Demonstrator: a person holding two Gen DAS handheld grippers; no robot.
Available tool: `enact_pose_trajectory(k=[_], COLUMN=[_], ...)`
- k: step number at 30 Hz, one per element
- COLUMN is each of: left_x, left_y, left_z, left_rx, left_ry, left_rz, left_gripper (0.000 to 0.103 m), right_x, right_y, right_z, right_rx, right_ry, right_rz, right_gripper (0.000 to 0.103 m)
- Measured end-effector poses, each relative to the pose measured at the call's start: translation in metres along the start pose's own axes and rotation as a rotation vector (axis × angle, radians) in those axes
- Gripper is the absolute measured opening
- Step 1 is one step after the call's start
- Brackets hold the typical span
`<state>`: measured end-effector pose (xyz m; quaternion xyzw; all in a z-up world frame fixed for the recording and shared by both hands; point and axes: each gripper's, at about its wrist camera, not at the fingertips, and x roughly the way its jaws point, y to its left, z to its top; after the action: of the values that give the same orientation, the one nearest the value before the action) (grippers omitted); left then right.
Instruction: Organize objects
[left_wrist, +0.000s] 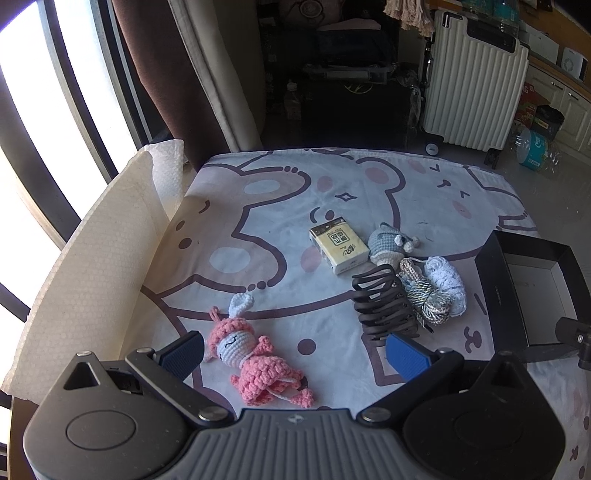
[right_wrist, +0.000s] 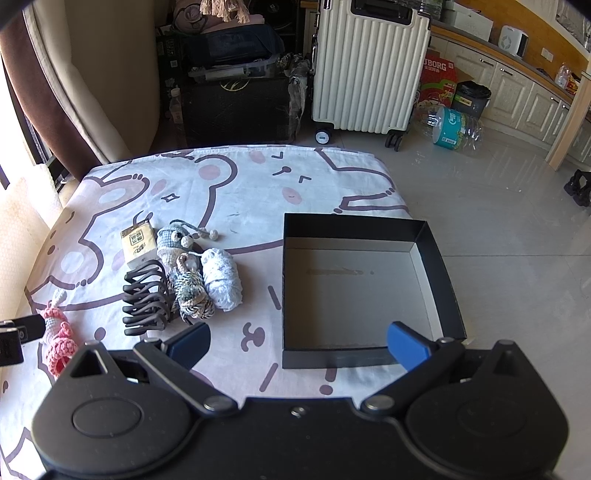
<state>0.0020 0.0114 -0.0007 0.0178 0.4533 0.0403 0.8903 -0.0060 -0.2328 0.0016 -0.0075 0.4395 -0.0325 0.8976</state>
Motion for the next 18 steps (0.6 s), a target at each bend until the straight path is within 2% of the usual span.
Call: enact_pose_trajectory(k=[10, 18], left_x=[0.011, 0.022], left_y=[0.031, 0.052], left_z=[0.008, 0.010], left_rx=[-0.132, -0.212], left_ry=[0.011, 0.003], left_rz=[0.026, 0.043], left_gripper=[0.103, 0.103], right_x=[-0.005, -0.012], right_y=[0.009, 0.027], right_z=[0.022, 0.058], right_rx=[-0.039, -0.051], right_ry=[-0.041, -0.076], right_rz=[0.017, 0.041], right_gripper=[0.103, 0.103])
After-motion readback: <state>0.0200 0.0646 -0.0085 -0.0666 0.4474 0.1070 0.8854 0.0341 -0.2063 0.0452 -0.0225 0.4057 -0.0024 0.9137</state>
